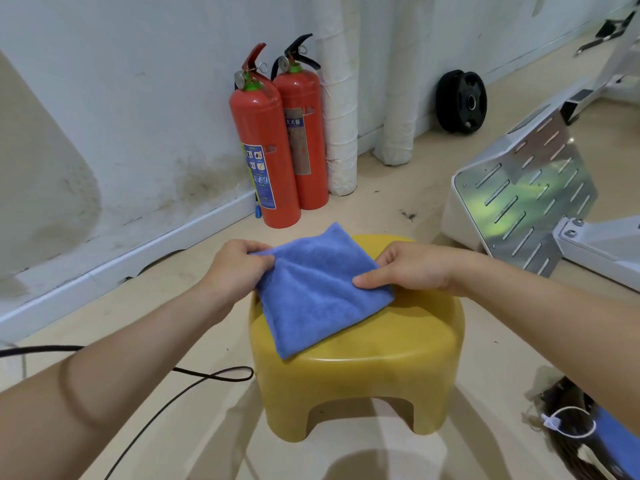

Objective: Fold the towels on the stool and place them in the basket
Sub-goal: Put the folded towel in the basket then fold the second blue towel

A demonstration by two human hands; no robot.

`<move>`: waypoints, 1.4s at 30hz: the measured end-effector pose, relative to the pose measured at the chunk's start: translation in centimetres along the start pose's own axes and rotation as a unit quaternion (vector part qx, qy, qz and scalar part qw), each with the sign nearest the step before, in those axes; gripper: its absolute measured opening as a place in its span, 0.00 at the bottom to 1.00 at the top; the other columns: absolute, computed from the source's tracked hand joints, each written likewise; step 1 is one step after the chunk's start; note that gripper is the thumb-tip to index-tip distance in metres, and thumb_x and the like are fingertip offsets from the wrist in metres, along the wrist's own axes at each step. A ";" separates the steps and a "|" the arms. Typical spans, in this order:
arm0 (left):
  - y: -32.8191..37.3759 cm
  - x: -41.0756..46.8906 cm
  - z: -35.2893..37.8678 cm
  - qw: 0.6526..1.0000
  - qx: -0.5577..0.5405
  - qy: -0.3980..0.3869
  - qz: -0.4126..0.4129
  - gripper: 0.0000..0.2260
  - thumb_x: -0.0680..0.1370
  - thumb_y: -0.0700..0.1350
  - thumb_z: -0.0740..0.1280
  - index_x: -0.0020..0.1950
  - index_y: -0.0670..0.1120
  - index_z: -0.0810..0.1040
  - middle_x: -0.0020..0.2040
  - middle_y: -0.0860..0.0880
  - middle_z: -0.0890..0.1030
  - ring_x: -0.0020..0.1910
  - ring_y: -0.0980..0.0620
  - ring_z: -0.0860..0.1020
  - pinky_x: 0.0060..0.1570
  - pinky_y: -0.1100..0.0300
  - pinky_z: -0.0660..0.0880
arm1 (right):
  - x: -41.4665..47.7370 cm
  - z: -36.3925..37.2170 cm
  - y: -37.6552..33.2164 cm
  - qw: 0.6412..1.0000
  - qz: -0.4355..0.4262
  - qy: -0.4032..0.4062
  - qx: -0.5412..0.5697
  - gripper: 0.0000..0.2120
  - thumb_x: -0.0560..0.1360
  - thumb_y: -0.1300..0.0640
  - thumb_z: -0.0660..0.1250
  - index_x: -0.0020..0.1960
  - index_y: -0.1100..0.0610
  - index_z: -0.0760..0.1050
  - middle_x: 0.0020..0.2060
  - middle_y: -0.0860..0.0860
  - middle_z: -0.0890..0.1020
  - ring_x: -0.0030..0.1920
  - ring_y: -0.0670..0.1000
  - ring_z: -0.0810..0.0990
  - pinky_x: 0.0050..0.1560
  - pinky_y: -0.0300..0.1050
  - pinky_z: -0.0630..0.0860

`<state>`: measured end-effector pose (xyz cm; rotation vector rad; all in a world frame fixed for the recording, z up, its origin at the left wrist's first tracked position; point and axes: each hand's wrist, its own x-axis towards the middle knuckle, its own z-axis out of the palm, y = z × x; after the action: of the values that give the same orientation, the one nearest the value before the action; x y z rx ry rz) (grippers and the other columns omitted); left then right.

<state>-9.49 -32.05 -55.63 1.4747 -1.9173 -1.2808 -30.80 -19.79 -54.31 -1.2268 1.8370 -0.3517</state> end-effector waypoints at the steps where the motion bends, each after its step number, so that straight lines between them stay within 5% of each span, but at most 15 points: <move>1: 0.1 0.2 -0.6 0.998 0.027 -0.034 -0.035 0.06 0.72 0.38 0.67 0.42 0.46 0.83 0.39 0.48 0.82 0.38 0.51 0.77 0.39 0.60 0.75 | 0.2 0.2 0.2 0.999 -0.003 0.024 0.027 0.17 0.68 0.40 0.71 0.37 0.54 0.74 0.35 0.53 0.73 0.38 0.53 0.70 0.45 0.45 0.67; 3: 0.5 0.3 -1.7 0.986 0.085 -0.118 -0.083 0.07 0.63 0.43 0.69 0.38 0.41 0.80 0.36 0.47 0.75 0.35 0.50 0.71 0.35 0.61 0.70 | 0.5 0.4 0.4 0.995 -0.009 0.072 0.070 0.14 0.67 0.44 0.71 0.38 0.53 0.73 0.34 0.53 0.69 0.38 0.51 0.66 0.43 0.44 0.63; 6: 1.2 0.2 -2.2 0.966 0.147 -0.187 -0.100 0.11 0.61 0.51 0.70 0.37 0.46 0.75 0.36 0.48 0.71 0.36 0.51 0.68 0.36 0.61 0.67 | 0.6 0.2 0.6 0.993 -0.016 0.093 0.073 0.14 0.69 0.48 0.71 0.39 0.60 0.79 0.35 0.52 0.74 0.38 0.50 0.71 0.43 0.46 0.69; 9: 1.0 0.3 -1.6 0.965 0.180 -0.178 -0.070 0.14 0.69 0.57 0.73 0.40 0.47 0.75 0.37 0.48 0.73 0.37 0.50 0.70 0.38 0.60 0.68 | 0.6 0.0 0.4 0.996 -0.015 0.074 0.038 0.16 0.70 0.45 0.71 0.45 0.59 0.82 0.40 0.51 0.83 0.41 0.48 0.77 0.52 0.48 0.75; 16: 0.3 -0.1 -0.5 0.981 0.138 -0.132 -0.021 0.08 0.77 0.47 0.68 0.43 0.43 0.77 0.37 0.48 0.78 0.34 0.53 0.76 0.30 0.62 0.73 | 1.7 1.1 0.0 0.971 -0.005 0.193 -0.141 0.21 0.73 0.41 0.65 0.34 0.58 0.70 0.31 0.52 0.73 0.33 0.52 0.70 0.33 0.44 0.65; 19: 0.7 -0.2 -0.7 0.998 0.031 -0.053 -0.016 0.06 0.78 0.47 0.66 0.47 0.45 0.75 0.43 0.46 0.80 0.36 0.51 0.78 0.29 0.61 0.74 | 1.5 1.4 -0.3 0.908 -0.044 0.320 -0.265 0.18 0.76 0.42 0.61 0.36 0.55 0.68 0.37 0.52 0.73 0.42 0.55 0.71 0.38 0.47 0.67; 22: 1.7 -1.9 0.6 0.970 -0.220 -0.058 -0.083 0.05 0.80 0.45 0.62 0.50 0.43 0.74 0.42 0.43 0.82 0.32 0.50 0.82 0.26 0.62 0.78 | 1.2 0.9 -1.1 0.857 -0.140 0.436 -0.235 0.15 0.76 0.47 0.63 0.58 0.54 0.71 0.52 0.55 0.72 0.54 0.58 0.71 0.52 0.52 0.72; 26: 0.9 -4.7 2.6 0.949 -0.211 -0.164 -0.168 0.08 0.79 0.41 0.60 0.53 0.41 0.76 0.38 0.43 0.85 0.35 0.47 0.85 0.30 0.62 0.79 | 1.5 2.1 -2.6 0.917 -0.202 0.282 -0.196 0.23 0.77 0.41 0.57 0.69 0.48 0.67 0.63 0.52 0.72 0.64 0.55 0.69 0.64 0.47 0.65; 29: 0.7 -5.0 1.9 0.945 -0.168 -0.196 -0.199 0.11 0.79 0.45 0.60 0.51 0.41 0.79 0.39 0.42 0.85 0.34 0.47 0.84 0.28 0.64 0.77 | 1.9 4.3 -1.9 0.927 -0.172 0.147 -0.298 0.26 0.76 0.34 0.50 0.72 0.41 0.61 0.73 0.49 0.61 0.75 0.55 0.55 0.70 0.59 0.59; 32: 0.7 -5.5 0.4 0.933 -0.058 -0.288 -0.209 0.13 0.79 0.50 0.61 0.42 0.43 0.77 0.43 0.41 0.85 0.31 0.49 0.82 0.26 0.65 0.73 | 1.6 4.3 -1.6 0.914 -0.199 0.172 -0.308 0.18 0.79 0.41 0.53 0.67 0.39 0.69 0.73 0.46 0.61 0.75 0.48 0.51 0.68 0.56 0.55; 34: 1.0 -5.9 -0.4 0.937 0.051 -0.316 -0.138 0.14 0.79 0.51 0.63 0.37 0.46 0.75 0.40 0.43 0.85 0.29 0.51 0.79 0.26 0.66 0.70 | 1.4 4.2 -1.9 0.897 -0.235 0.210 -0.311 0.15 0.78 0.42 0.55 0.59 0.40 0.76 0.67 0.44 0.68 0.71 0.48 0.58 0.62 0.53 0.59; 37: 0.4 -4.6 -1.3 0.969 0.118 -0.180 0.124 0.08 0.74 0.44 0.71 0.34 0.47 0.78 0.31 0.53 0.81 0.29 0.57 0.75 0.31 0.67 0.70 | 1.3 5.1 -2.2 0.882 -0.272 0.202 -0.329 0.16 0.77 0.42 0.58 0.55 0.47 0.80 0.58 0.46 0.74 0.60 0.51 0.69 0.56 0.50 0.68; 38: 0.0 -3.8 -1.8 0.949 0.172 -0.120 0.236 0.05 0.71 0.43 0.72 0.37 0.50 0.79 0.33 0.55 0.80 0.32 0.59 0.75 0.35 0.66 0.71 | 1.2 5.6 -2.4 0.881 -0.272 0.206 -0.327 0.17 0.77 0.41 0.57 0.53 0.50 0.80 0.55 0.48 0.76 0.57 0.51 0.71 0.53 0.50 0.70; 40: -0.8 -2.5 -2.5 0.830 0.370 -0.088 0.409 0.08 0.67 0.44 0.69 0.45 0.53 0.81 0.42 0.57 0.80 0.42 0.55 0.76 0.42 0.60 0.74 | 0.8 6.6 -2.8 0.880 -0.255 0.224 -0.333 0.22 0.77 0.38 0.55 0.49 0.54 0.77 0.50 0.50 0.75 0.51 0.52 0.73 0.47 0.49 0.71; 42: -2.0 -1.7 -2.7 0.750 0.460 -0.104 0.465 0.16 0.66 0.45 0.66 0.52 0.50 0.81 0.51 0.54 0.82 0.49 0.53 0.77 0.49 0.58 0.74 | 0.4 7.5 -3.3 0.866 -0.237 0.233 -0.372 0.25 0.76 0.35 0.53 0.53 0.55 0.74 0.49 0.52 0.74 0.46 0.53 0.71 0.42 0.48 0.67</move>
<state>-5.68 -31.67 -55.63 0.3702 -3.0199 0.0312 -22.91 -20.02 -56.71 -2.3172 2.1431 -0.2090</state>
